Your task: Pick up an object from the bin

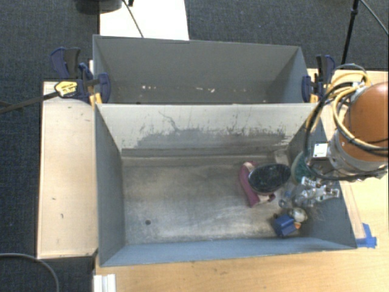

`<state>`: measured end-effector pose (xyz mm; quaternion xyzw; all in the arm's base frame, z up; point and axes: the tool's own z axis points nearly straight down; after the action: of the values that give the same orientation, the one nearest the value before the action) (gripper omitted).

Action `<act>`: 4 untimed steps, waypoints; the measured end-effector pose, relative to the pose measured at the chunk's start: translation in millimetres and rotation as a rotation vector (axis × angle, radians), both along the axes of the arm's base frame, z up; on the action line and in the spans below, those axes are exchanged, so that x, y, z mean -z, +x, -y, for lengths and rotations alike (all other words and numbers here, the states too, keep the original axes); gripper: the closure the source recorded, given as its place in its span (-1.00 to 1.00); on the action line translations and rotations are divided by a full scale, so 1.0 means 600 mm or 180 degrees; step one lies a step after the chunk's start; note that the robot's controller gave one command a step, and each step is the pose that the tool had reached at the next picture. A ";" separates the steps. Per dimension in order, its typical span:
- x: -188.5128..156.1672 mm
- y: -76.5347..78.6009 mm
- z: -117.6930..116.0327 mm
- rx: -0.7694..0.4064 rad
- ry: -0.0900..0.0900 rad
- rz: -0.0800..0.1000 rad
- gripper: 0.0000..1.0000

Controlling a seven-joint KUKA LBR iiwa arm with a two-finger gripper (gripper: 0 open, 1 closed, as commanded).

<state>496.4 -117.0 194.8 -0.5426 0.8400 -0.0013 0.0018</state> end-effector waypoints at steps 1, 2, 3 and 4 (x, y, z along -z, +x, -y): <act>-0.014 -0.022 -0.015 0.0030 0.0007 -0.0011 1.00; -0.013 -0.022 -0.015 0.0055 0.0005 -0.0019 1.00; -0.013 -0.022 -0.015 0.0076 0.0005 -0.0026 1.00; -0.013 -0.022 -0.015 0.0088 0.0005 -0.0031 1.00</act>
Offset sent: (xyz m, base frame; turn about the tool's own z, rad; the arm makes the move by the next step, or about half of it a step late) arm -0.0135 0.0083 0.0075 0.0101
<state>482.9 -108.2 202.4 -0.5310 0.8474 0.0019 -0.0019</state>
